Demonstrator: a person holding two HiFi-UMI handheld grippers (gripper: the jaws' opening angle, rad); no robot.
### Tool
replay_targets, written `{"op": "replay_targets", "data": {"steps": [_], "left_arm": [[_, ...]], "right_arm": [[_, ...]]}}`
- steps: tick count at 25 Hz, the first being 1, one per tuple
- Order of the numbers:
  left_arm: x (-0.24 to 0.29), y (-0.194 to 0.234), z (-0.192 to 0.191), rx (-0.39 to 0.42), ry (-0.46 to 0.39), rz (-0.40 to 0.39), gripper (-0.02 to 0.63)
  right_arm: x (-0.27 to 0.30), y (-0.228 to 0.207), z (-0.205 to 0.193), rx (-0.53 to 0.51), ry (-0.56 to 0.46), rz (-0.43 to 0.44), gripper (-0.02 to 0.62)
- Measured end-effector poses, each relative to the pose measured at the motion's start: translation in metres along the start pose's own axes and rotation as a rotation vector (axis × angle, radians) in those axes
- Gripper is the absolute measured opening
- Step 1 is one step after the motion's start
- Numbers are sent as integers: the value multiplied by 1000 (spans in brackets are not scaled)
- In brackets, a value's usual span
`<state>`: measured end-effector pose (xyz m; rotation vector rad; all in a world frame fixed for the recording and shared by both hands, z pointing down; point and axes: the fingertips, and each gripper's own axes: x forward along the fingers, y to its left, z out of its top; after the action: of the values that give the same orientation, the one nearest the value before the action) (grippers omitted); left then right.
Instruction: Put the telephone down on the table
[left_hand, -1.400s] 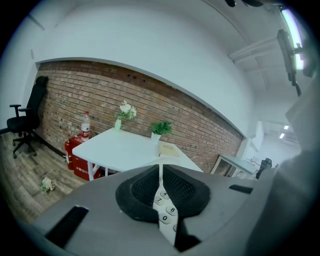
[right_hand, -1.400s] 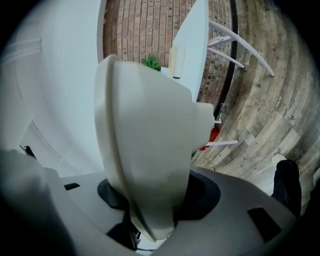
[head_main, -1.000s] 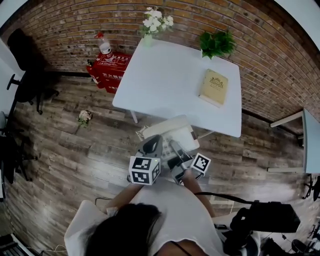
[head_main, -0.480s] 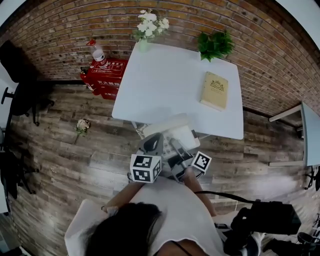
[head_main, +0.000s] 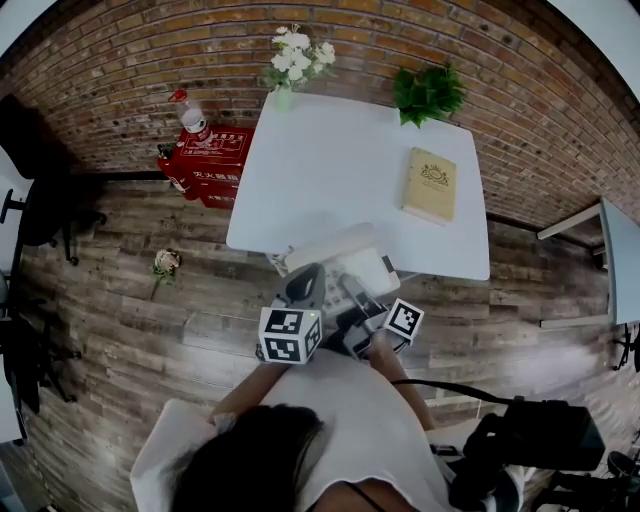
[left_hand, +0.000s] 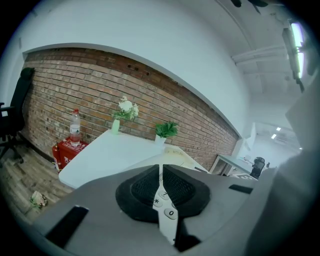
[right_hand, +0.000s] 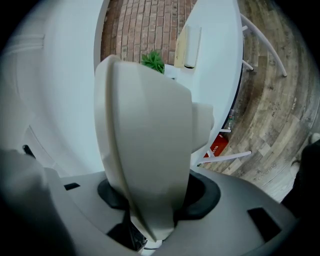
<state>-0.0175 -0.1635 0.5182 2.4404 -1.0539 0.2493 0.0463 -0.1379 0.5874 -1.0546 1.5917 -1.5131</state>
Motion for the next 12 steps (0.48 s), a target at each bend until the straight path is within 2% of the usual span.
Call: {"op": "replay_targets", "data": {"steps": [12], "left_arm": [[1,11,10,-10,-21,36,41]], "right_arm": [[15,3,4,-30,42,1,224]]}}
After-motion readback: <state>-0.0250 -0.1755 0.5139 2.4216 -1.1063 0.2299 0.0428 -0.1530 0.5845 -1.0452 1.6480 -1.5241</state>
